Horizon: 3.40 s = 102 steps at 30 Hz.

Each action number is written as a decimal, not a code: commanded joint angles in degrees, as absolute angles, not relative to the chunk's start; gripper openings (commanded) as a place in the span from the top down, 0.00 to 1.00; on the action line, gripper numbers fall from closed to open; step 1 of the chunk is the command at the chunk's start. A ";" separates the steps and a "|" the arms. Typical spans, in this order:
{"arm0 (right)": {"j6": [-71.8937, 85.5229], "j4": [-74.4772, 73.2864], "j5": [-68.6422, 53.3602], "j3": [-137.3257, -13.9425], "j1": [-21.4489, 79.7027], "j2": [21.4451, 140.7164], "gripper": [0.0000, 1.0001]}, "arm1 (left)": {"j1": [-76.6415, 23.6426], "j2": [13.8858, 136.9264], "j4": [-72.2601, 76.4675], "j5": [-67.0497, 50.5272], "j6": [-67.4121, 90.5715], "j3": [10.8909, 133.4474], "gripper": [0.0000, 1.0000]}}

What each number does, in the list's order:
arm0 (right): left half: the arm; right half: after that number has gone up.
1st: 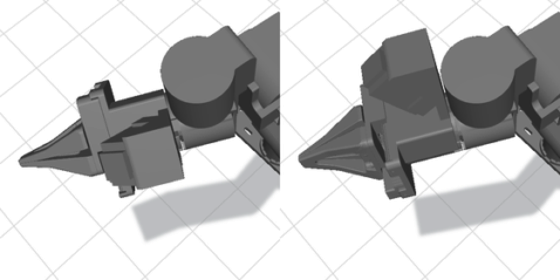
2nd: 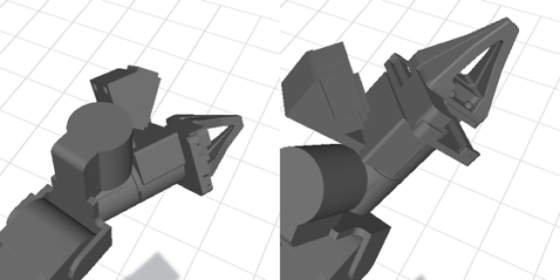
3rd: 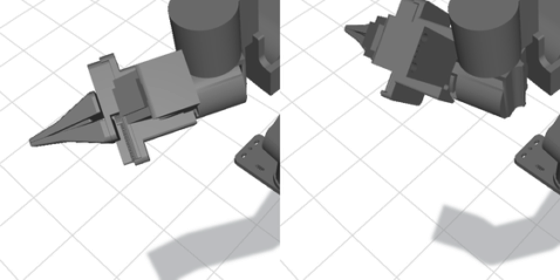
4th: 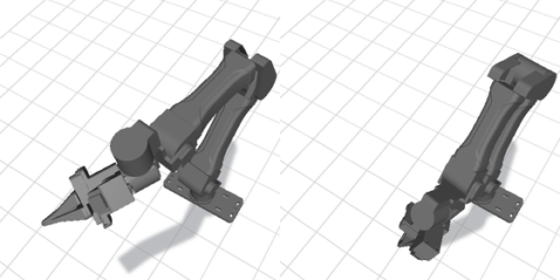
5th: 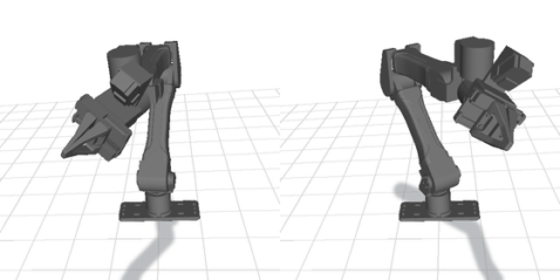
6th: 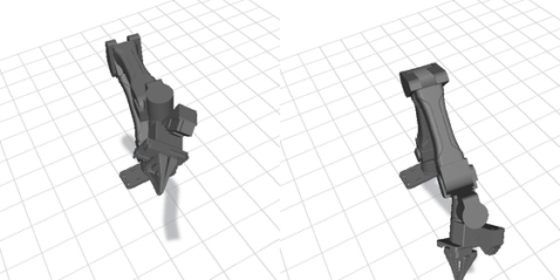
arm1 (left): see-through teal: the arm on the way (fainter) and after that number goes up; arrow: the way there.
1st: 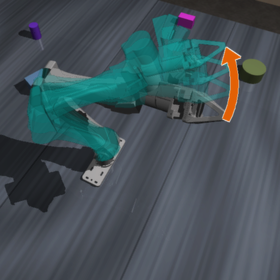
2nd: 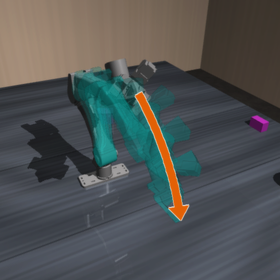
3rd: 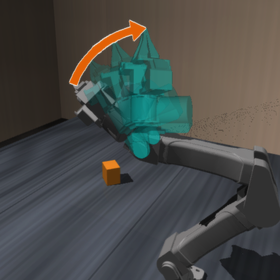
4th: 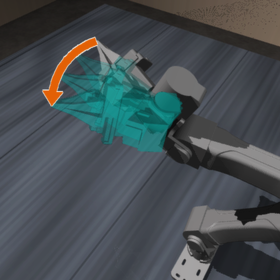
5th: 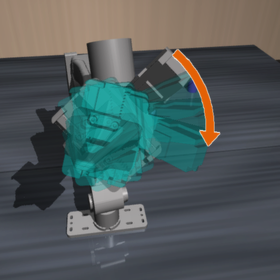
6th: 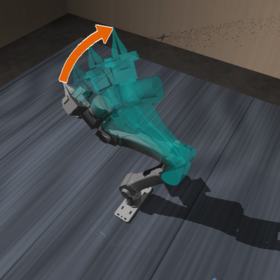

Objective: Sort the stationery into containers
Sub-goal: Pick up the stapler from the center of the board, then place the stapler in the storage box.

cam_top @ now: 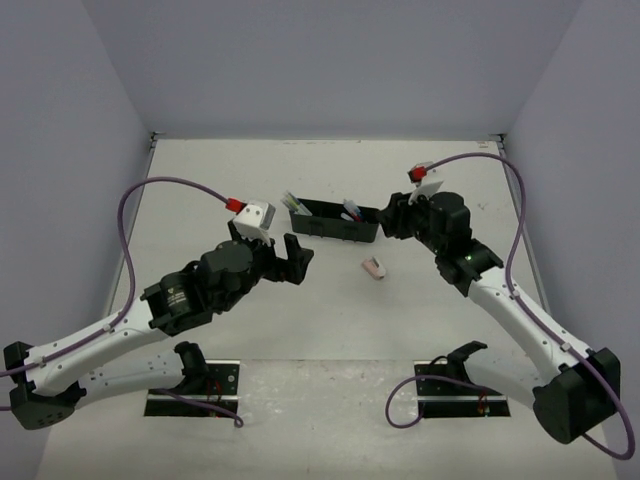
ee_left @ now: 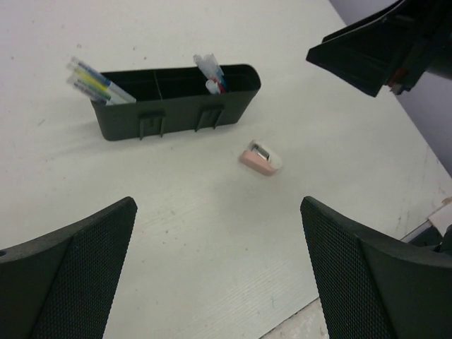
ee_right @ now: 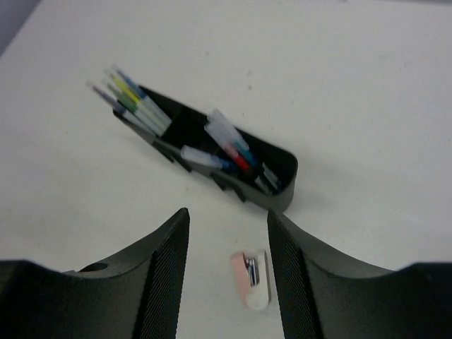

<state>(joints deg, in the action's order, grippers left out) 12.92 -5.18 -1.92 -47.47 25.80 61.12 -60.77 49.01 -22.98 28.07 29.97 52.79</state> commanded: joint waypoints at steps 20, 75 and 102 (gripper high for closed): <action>6.09 -26.16 4.73 -55.55 33.57 91.83 0.10 | -60.64 43.39 -28.01 19.45 29.57 50.49 0.00; 16.03 6.40 -10.55 -43.01 49.75 54.95 0.95 | -59.10 62.12 5.14 2.64 44.94 48.51 1.00; 26.91 -16.49 22.55 -32.67 48.96 27.48 0.01 | -37.69 89.55 26.46 -7.94 2.94 61.37 1.00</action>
